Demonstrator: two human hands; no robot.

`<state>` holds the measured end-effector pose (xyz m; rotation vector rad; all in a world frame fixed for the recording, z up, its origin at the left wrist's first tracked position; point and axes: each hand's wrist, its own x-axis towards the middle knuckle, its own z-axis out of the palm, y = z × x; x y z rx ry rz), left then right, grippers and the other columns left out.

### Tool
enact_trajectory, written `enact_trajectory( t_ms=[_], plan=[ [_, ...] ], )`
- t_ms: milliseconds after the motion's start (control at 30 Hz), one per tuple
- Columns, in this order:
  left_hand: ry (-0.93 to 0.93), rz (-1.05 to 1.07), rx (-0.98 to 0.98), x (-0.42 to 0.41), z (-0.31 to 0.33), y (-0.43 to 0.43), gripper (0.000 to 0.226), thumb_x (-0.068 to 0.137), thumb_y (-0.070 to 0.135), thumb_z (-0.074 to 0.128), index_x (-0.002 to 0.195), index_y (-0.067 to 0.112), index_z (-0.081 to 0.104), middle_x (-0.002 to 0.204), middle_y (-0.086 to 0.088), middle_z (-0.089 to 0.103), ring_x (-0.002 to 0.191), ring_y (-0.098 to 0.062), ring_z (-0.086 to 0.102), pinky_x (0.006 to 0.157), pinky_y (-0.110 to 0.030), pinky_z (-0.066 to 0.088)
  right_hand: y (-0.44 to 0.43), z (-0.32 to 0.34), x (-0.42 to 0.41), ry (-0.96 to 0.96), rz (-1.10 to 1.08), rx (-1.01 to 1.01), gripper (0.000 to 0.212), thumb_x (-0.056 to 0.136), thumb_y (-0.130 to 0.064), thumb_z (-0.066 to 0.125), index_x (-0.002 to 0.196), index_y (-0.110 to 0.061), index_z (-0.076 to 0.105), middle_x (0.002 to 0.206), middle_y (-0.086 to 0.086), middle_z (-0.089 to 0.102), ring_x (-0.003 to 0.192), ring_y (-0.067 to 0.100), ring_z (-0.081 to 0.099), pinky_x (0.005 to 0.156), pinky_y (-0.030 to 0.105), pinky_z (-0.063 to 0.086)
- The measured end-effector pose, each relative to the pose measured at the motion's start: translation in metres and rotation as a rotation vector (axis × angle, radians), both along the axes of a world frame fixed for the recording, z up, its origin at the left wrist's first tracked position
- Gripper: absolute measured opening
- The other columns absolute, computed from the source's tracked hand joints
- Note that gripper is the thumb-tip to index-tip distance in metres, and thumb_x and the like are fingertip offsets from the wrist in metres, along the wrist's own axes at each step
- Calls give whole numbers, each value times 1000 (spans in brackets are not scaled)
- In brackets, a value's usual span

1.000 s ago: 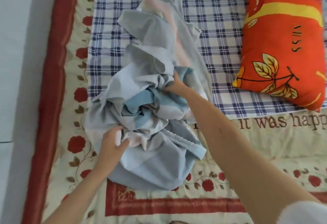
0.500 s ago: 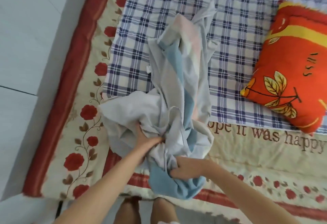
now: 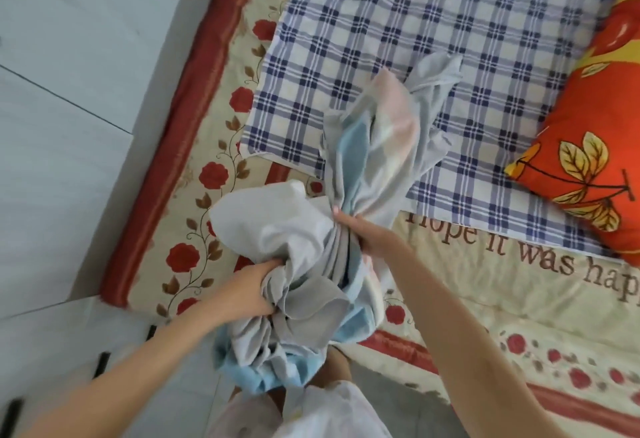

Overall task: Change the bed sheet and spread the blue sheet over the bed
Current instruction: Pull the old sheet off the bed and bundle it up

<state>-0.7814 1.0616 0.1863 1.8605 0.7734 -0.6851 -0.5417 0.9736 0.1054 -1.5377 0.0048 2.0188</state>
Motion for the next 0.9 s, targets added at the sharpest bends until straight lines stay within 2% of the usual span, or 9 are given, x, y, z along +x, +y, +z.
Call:
enact_trajectory(
  t_ms=[67,133,200,333,433,567,700,800,900],
  plan=[
    [8,79,170,-21,1,4,62,73,23,70,131,30,49,122,9,60,113,-16,58,91,-26,43,20,5,-47,33,219,110,103,68,-44,78,149,-16,21,137,-1,48,126,17,46,108,34,37],
    [44,22,351,-31,5,9,57,76,40,61,131,35,48,118,9,63,112,-19,58,101,-40,37,29,7,-88,1,411,217,128,65,-38,87,151,-25,-7,152,-6,28,137,13,33,113,35,32],
    [54,-70,418,-31,9,14,54,76,48,53,129,36,49,114,9,65,110,-19,58,106,-53,30,26,15,-107,-128,441,278,130,70,-22,84,148,-23,-20,154,-5,19,139,15,27,112,32,32],
    [-127,-7,335,-9,32,1,51,77,32,64,127,30,54,118,4,64,114,-20,56,106,-36,33,-9,61,-102,-254,225,412,89,80,-3,73,149,-13,18,139,-5,38,124,9,41,90,6,40],
    [-304,-60,302,37,69,-18,49,77,24,68,125,28,56,119,6,64,111,-15,56,93,-24,39,-46,115,-74,-479,142,383,52,85,1,66,132,-1,45,115,-4,51,106,9,48,74,-2,37],
    [-583,-261,246,134,150,-59,52,74,20,71,124,24,58,118,7,64,106,-13,58,87,-27,47,-115,215,-1,-778,-79,301,35,81,6,68,111,-10,57,88,-6,58,75,-4,54,65,10,40],
    [-828,-387,171,227,227,-116,55,74,15,72,126,20,56,118,14,57,100,7,47,79,3,32,-191,315,54,-1117,-270,232,30,77,10,69,105,1,61,91,3,60,69,-12,56,60,5,41],
    [-986,-486,54,287,277,-171,61,74,21,70,132,18,51,131,1,57,119,-13,52,95,-20,40,-252,382,84,-1358,-424,131,26,75,5,73,98,-1,63,73,-10,66,70,-7,57,62,8,41],
    [-1107,-605,-42,332,313,-224,66,75,19,69,135,11,45,134,-7,54,122,-20,50,100,-33,42,-306,418,103,-1570,-638,0,36,66,-15,82,95,-7,63,84,4,66,87,21,62,74,32,50]
  ],
)
